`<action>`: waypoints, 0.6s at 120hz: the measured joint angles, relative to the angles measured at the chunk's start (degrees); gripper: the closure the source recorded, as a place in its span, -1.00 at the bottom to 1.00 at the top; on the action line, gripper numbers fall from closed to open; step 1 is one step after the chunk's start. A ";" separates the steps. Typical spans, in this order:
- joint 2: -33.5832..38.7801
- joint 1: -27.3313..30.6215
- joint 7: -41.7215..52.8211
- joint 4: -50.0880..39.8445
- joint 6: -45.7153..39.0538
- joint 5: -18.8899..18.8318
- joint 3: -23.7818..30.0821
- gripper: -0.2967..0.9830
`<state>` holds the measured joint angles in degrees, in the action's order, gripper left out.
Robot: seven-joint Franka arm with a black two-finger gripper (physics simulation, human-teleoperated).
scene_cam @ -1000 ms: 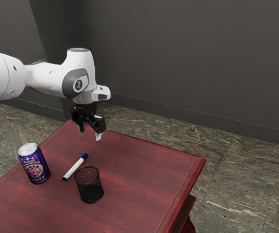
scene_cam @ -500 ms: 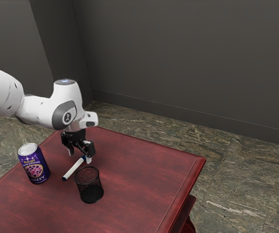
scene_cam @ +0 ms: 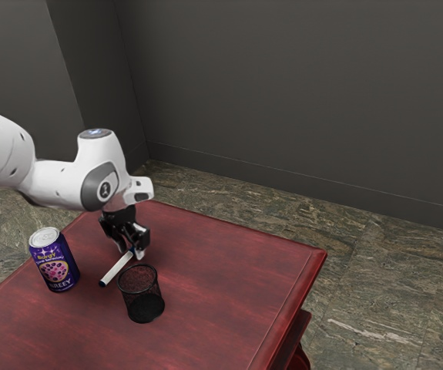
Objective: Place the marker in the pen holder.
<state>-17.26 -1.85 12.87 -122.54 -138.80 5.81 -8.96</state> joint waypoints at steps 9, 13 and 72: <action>-0.08 0.00 0.15 -0.07 -0.15 0.12 0.00 0.14; -0.13 0.00 0.21 -0.08 -0.21 0.16 0.00 0.17; -0.08 0.22 1.29 0.08 -0.32 -0.53 -0.37 0.21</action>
<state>-17.33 -1.63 14.16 -122.46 -139.12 5.28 -9.33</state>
